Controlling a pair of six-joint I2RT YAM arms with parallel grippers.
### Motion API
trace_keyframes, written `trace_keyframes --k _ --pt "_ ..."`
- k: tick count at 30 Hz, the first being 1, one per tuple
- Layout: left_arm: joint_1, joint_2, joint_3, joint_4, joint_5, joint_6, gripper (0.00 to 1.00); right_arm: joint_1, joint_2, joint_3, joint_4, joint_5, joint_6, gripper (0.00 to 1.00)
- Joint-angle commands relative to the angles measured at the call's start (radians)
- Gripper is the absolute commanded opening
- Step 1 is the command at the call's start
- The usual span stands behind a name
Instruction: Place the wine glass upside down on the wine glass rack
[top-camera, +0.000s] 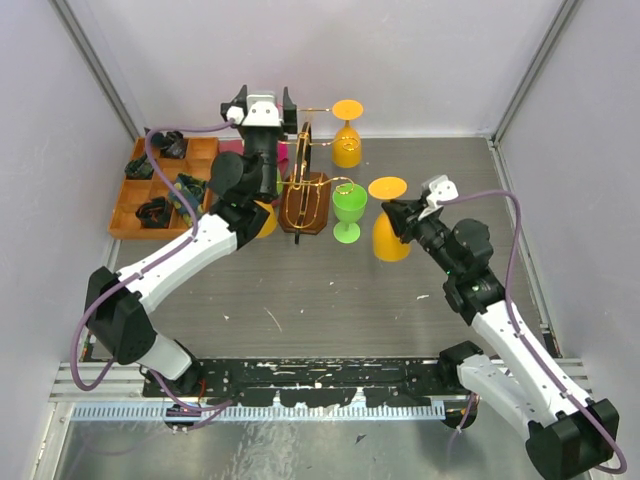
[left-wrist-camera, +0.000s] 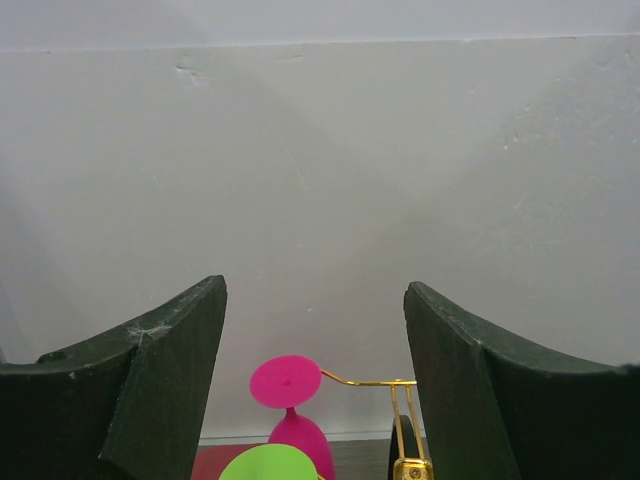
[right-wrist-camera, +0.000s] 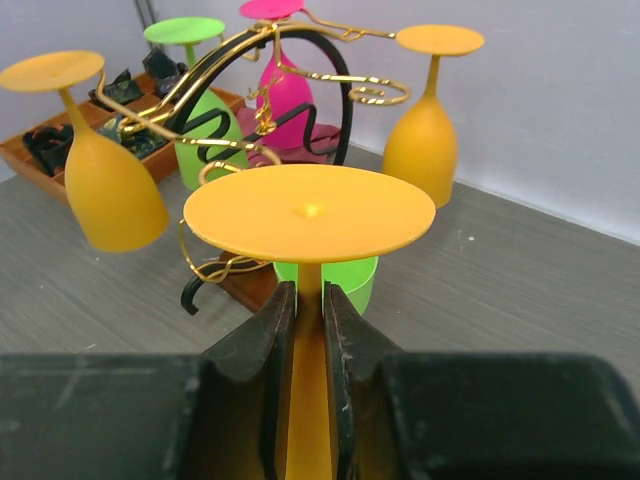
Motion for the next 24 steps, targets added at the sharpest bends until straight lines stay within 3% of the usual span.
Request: trace_keyframes --k 1,16,24 --pt "0.003 -0.016 -0.020 0.040 -0.005 -0.020 0.78 0.048 -0.034 -0.065 0.176 0.038 0.024 0.01" --pt "0.004 -0.031 -0.083 0.117 -0.027 0.015 0.77 0.258 0.169 -0.149 0.544 0.168 0.036 0.01" --pt "0.004 -0.038 -0.096 0.146 -0.029 0.075 0.77 0.283 0.284 -0.134 0.655 0.186 0.016 0.01"
